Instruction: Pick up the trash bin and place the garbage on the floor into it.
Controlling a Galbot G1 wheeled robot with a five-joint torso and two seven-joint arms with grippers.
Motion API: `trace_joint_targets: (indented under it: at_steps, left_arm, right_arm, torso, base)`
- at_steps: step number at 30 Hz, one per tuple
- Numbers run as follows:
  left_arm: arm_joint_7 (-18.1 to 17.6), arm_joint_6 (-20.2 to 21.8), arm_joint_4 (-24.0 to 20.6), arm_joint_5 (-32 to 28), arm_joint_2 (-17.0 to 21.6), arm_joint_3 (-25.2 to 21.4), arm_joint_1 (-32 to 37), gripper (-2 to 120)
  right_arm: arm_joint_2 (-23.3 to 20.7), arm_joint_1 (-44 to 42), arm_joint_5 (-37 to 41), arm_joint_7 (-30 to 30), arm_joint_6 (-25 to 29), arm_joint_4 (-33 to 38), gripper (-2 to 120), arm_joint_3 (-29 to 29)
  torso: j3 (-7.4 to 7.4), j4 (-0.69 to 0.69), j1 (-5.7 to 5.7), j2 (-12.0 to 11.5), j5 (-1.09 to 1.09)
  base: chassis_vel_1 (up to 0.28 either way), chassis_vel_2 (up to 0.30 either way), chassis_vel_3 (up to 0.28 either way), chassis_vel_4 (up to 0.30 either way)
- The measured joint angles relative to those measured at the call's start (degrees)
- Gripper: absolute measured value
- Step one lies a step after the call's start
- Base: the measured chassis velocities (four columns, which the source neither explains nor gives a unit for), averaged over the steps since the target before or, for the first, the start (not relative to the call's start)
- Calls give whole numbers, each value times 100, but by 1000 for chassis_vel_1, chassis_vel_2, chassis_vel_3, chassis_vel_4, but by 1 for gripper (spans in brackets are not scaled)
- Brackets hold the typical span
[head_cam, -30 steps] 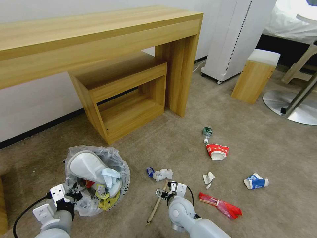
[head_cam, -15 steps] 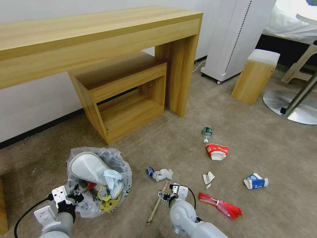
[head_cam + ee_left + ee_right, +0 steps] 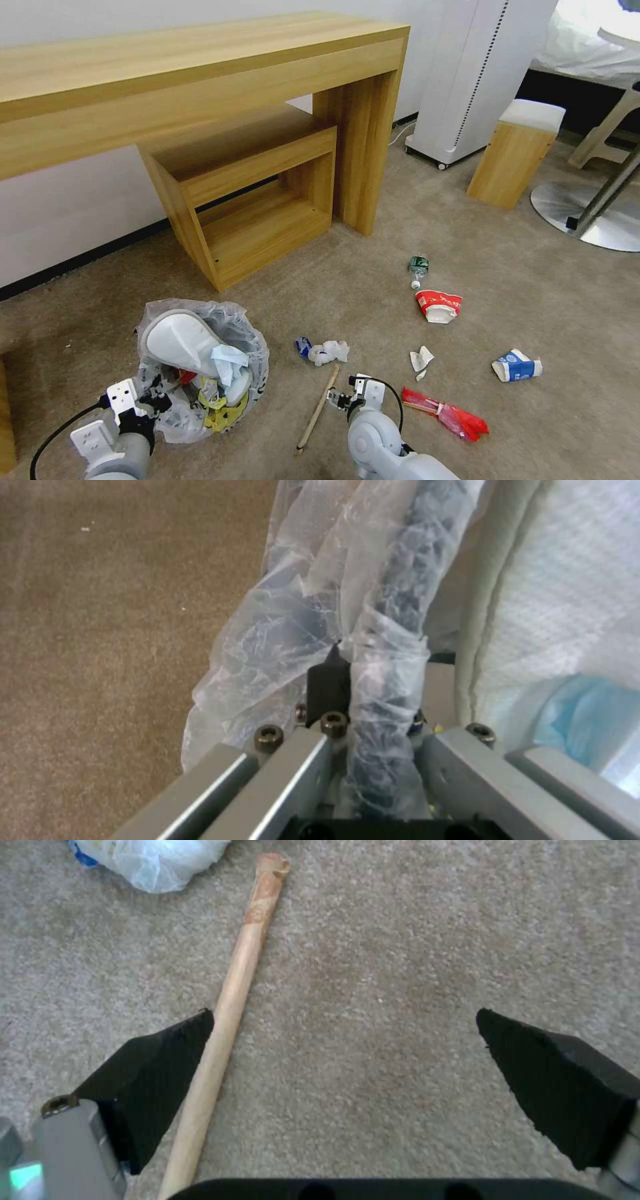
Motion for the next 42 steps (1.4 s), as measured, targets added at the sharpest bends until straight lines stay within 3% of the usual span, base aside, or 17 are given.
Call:
trace_joint_targets:
  at_steps: [17, 42]
  left_arm:
    - [2, -16, 159, -64, 98, 16, -64, 0]
    - [-3, -37, 376, -206, 188, 154, -325, 0]
  right_arm:
    - [416, 577, 39, -267, 185, -881, 100, -291]
    - [667, 843, -63, -261, 218, -1417, 100, -726]
  torso:
    - [1, 1, 0, 0, 0]
    - [1, 1, 0, 0, 0]
  base:
    - [0, 0, 0, 0]
    - [0, 0, 0, 0]
